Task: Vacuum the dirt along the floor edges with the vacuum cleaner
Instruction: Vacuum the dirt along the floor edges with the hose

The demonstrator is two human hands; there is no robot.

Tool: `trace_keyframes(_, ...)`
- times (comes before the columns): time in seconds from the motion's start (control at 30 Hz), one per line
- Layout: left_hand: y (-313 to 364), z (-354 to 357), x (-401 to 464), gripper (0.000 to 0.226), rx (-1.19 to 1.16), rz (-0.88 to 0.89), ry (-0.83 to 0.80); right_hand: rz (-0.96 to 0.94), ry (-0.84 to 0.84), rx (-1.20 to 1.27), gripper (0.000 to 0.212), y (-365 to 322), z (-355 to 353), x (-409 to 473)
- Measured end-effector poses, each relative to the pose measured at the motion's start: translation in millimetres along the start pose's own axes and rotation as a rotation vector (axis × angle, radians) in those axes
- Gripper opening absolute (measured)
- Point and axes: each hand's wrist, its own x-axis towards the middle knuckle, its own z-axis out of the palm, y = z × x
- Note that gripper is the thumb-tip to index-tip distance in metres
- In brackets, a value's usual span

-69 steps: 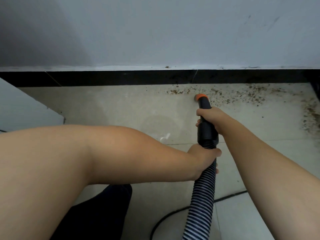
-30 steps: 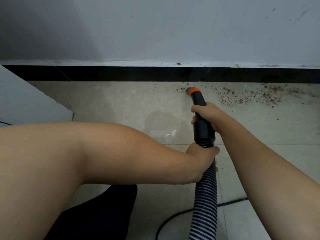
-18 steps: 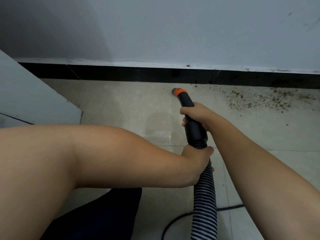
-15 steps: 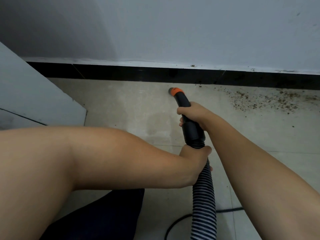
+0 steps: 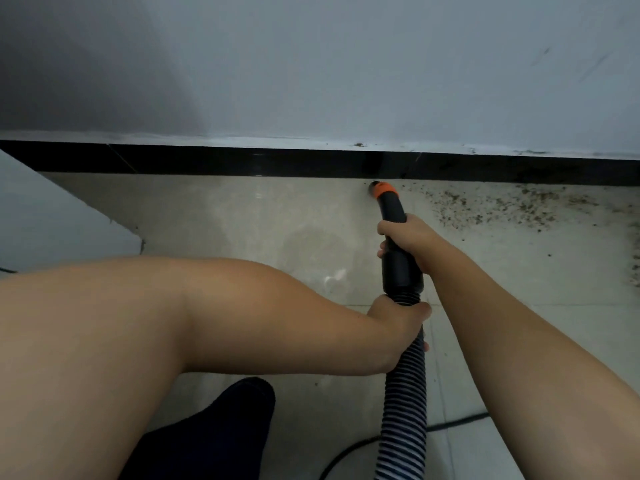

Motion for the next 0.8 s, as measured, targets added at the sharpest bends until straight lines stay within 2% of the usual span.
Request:
trace_keyframes(0.07,-1,8,2,0.023,0.024,0.004,-0.044,0.022,0.051,0.013,0.029,4,-19,1)
trace_keyframes(0.23,11,28,12,0.025,0.022,-0.003,-0.065,0.047,0.113,0.036,0.029,4,-43,10)
trace_keyframes(0.57,-1,17,12,0.025,-0.015,-0.025,0.019,-0.005,0.011,0.035,0.029,3,-16,5)
trace_keyframes(0.8,-17,53,-9,0.022,0.075,-0.032,-0.048,0.054,0.062,0.047,0.026,34,-58,-21)
